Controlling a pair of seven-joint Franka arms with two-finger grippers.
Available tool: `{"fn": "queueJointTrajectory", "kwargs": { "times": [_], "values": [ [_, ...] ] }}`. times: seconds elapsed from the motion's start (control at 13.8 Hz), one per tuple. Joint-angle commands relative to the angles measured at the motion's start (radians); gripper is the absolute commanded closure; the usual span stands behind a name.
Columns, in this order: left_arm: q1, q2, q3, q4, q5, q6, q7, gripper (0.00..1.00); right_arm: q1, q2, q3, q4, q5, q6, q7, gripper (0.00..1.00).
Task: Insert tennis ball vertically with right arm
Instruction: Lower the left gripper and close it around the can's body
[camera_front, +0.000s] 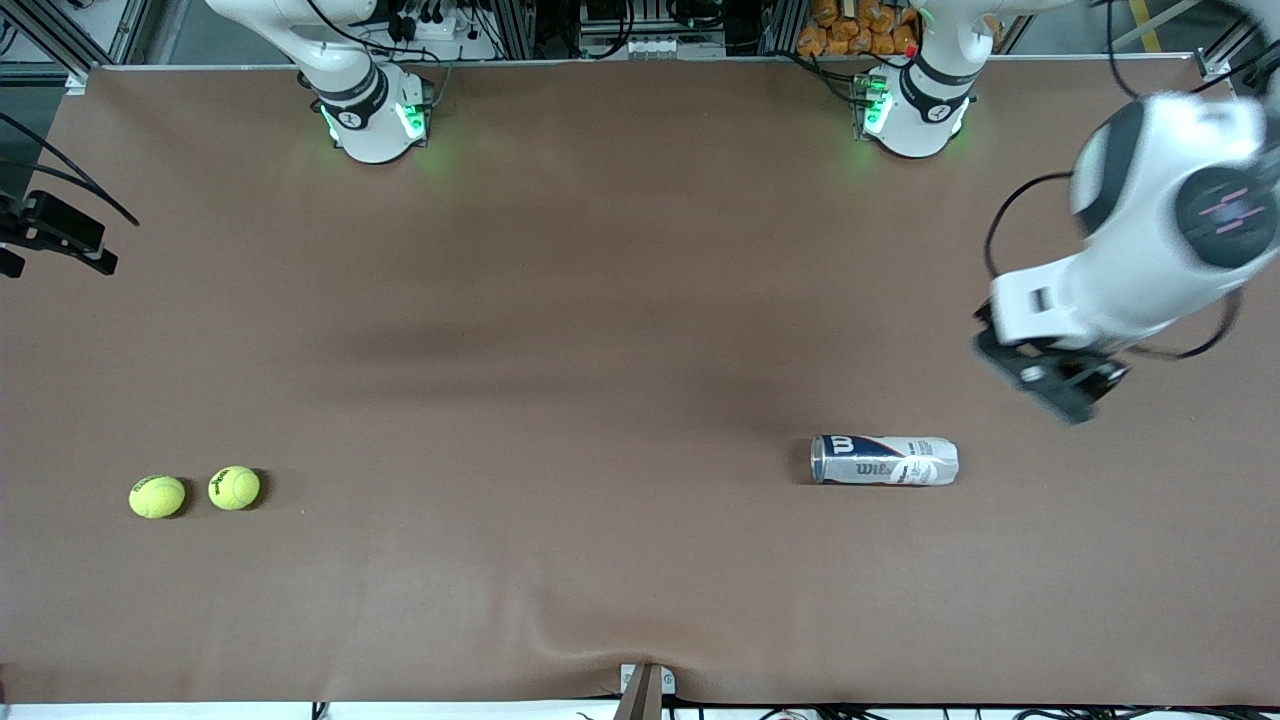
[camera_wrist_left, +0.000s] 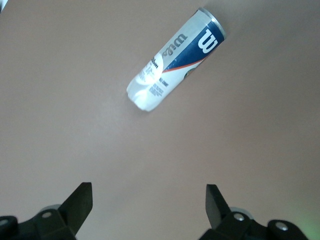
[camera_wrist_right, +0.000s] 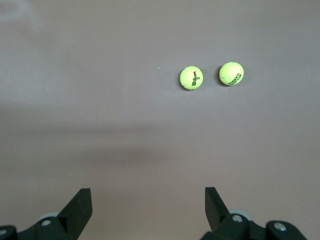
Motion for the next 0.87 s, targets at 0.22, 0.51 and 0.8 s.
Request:
{"fn": "queueJointTrajectory", "kwargs": {
  "times": [0.22, 0.51, 0.8],
  "values": [
    [-0.082, 0.296, -0.002, 0.137, 0.269, 0.047, 0.141, 0.0, -0.007, -0.022, 0.007, -0.024, 0.012, 0.01, -0.002, 0.0],
    [-0.113, 0.422, 0.007, 0.19, 0.317, 0.096, 0.177, 0.0, -0.008, -0.022, 0.007, -0.024, 0.012, 0.01, -0.002, 0.0],
    [-0.153, 0.47, 0.021, 0.198, 0.372, 0.101, 0.18, 0.0, -0.008, -0.024, 0.006, -0.025, 0.012, 0.009, -0.003, 0.0]
  ]
}}
